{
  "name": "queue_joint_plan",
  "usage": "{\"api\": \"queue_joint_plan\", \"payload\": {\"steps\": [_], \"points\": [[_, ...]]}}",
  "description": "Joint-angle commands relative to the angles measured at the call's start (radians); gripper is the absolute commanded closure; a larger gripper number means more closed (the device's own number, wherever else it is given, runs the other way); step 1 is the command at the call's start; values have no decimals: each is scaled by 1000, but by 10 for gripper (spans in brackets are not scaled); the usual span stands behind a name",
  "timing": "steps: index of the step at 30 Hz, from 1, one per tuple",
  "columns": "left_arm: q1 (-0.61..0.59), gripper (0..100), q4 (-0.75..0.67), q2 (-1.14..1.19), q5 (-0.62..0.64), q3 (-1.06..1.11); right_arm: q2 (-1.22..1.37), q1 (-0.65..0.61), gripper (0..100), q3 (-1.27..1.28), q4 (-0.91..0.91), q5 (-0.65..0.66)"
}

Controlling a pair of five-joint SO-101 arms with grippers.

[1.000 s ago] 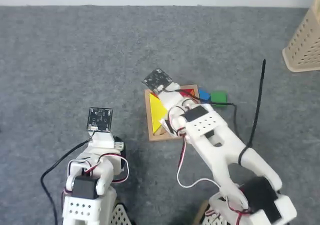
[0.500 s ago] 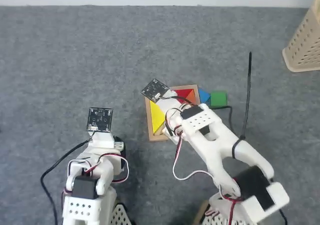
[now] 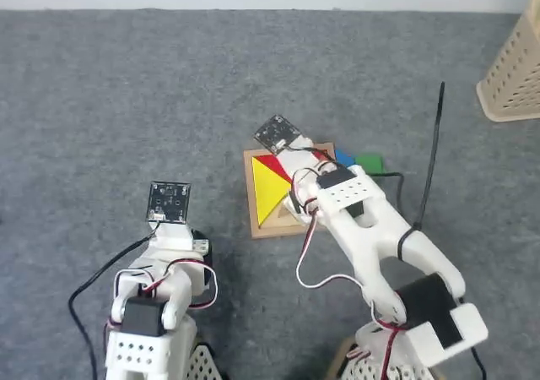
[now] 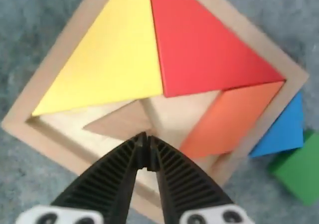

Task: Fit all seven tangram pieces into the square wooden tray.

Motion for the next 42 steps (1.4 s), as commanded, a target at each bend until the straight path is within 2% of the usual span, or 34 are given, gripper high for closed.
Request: {"api": "queue_joint_plan", "payload": {"steps": [1,13,18,24,31,42], "points": [[-2,987,5,-15,-5,-8,-2,13,991,-58,-41,6],[-2,987,5,-15,-5,-8,-28,4,991,-64,-68,-117],[-2,987,5,-15,-5,-8,-87,-56,991,-40,-53,-152],[-2,987,5,-15,-5,-8,-47,-107,991,-29,-56,-84],[-2,987,5,-15,-5,-8,96,-101,991,-80,-44,-29],[-2,987,5,-15,-5,-8,108,-107,991,-118,120,124]]}}
